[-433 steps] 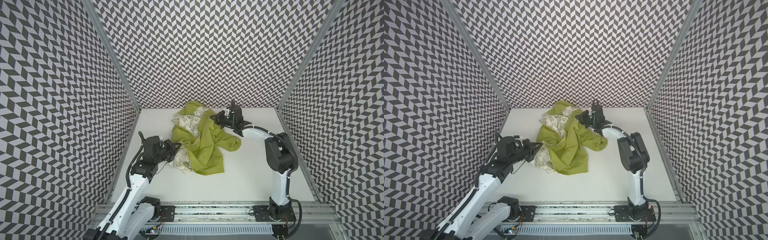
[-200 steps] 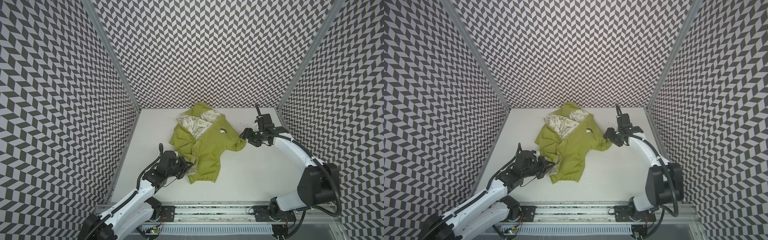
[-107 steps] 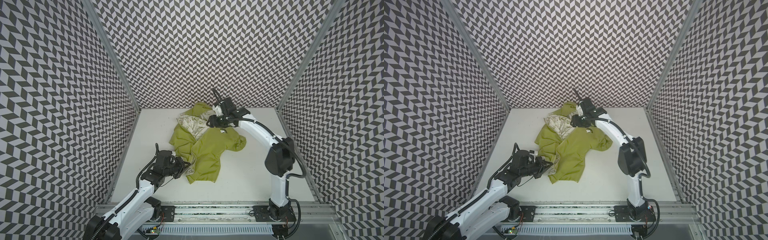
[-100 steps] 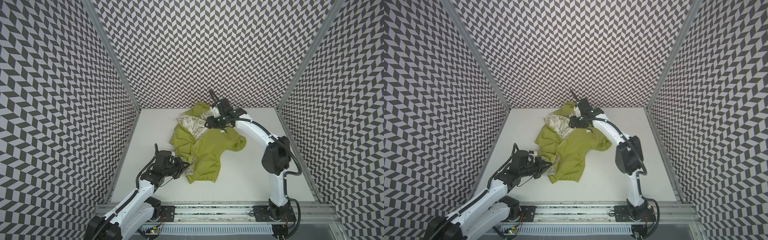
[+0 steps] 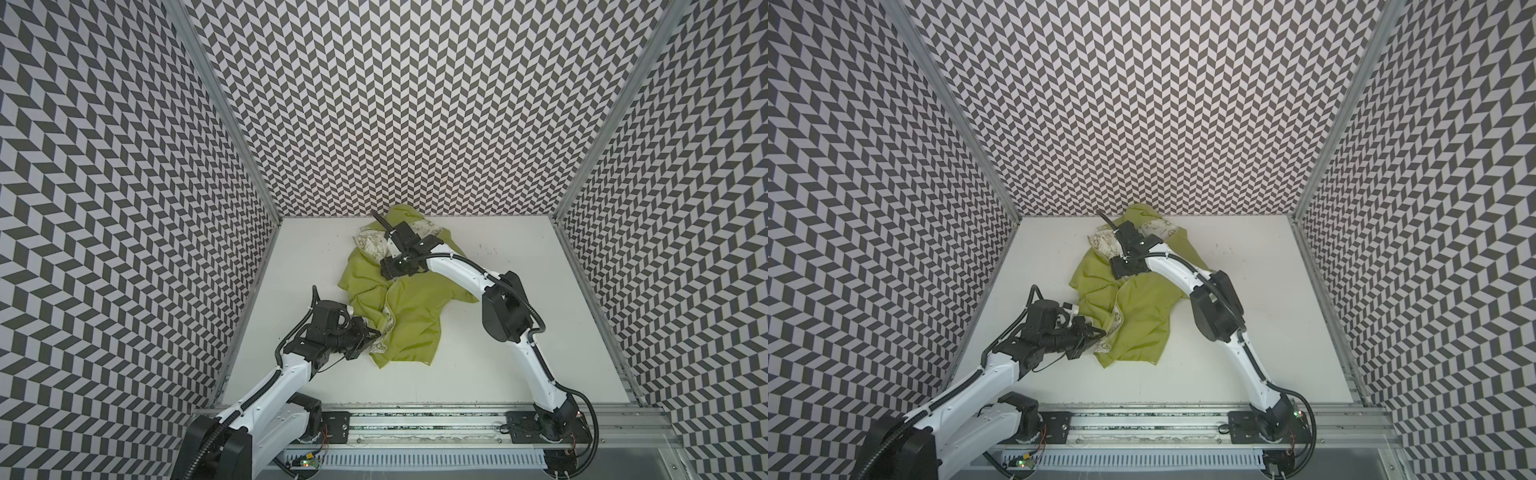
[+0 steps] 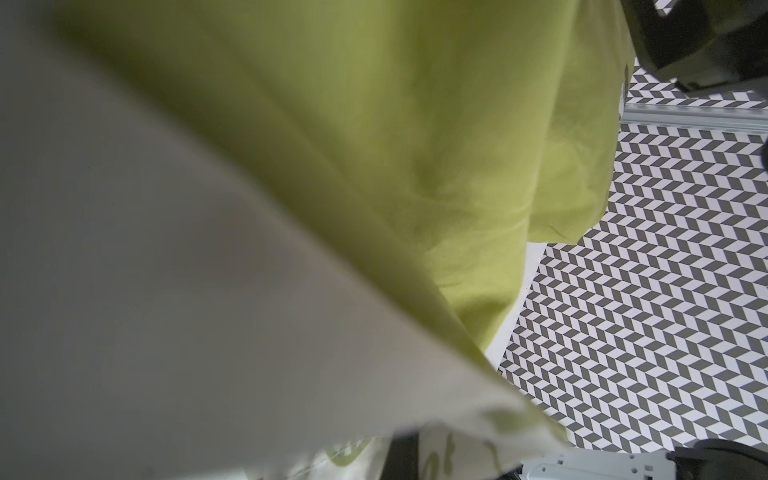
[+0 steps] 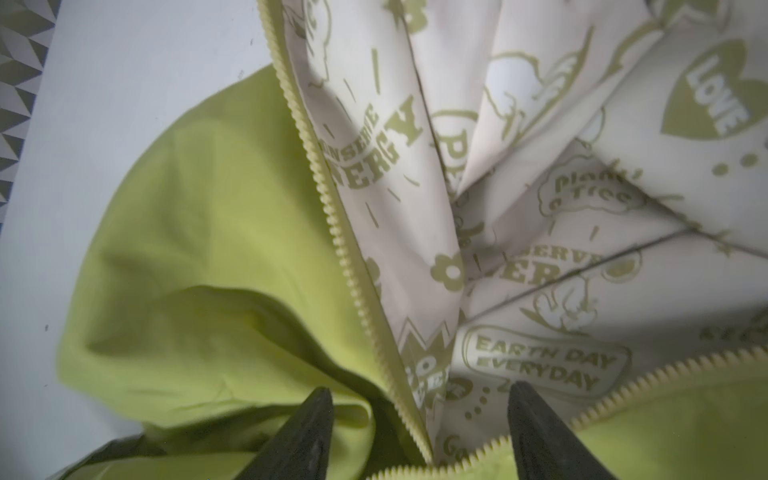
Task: Zip up the jacket
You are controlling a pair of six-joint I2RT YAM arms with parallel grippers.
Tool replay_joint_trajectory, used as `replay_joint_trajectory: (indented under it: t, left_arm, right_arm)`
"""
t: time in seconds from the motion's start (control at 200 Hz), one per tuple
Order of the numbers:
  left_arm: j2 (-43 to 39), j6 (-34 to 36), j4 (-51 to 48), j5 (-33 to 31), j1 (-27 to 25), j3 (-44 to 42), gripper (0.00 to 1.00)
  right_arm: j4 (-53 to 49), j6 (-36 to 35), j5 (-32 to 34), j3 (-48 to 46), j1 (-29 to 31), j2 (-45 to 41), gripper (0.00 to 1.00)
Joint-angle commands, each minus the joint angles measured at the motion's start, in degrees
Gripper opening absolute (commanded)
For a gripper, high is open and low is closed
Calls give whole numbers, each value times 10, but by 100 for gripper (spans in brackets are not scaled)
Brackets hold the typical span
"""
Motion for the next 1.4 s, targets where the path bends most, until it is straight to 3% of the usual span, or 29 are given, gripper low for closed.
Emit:
replay_joint_trajectory:
  t: [0.0, 0.15, 0.24, 0.346, 0.446, 0.551, 0.871, 1.187, 1.392]
  left_arm:
    - [-11, 3, -11, 0, 2, 4, 0]
    - [-16, 14, -36, -1, 2, 10, 0]
    - [-18, 26, -56, 3, 2, 15, 0]
    - [-22, 38, -69, 6, 3, 19, 0]
    - [-14, 57, -72, 7, 3, 29, 0]
    - [9, 78, -69, 4, 2, 44, 0]
    - [153, 148, -6, 22, -8, 123, 0]
    - [359, 244, -16, 91, -77, 305, 0]
    - [462, 310, -78, 134, -112, 427, 0]
  right_arm:
    - [25, -11, 33, 54, 0, 42, 72]
    - [-5, -1, 58, 159, -1, 114, 74]
    - [13, 15, 66, 166, -2, 128, 66]
    - [35, 38, 59, 165, -8, 136, 47]
    - [51, 59, 56, 152, -18, 127, 15]
    - [85, 91, 53, 93, -44, 91, 1]
    - [132, 167, 11, -85, -167, -10, 0]
    - [214, 241, -68, -377, -292, -209, 0]
    - [230, 265, -75, -552, -345, -354, 0]
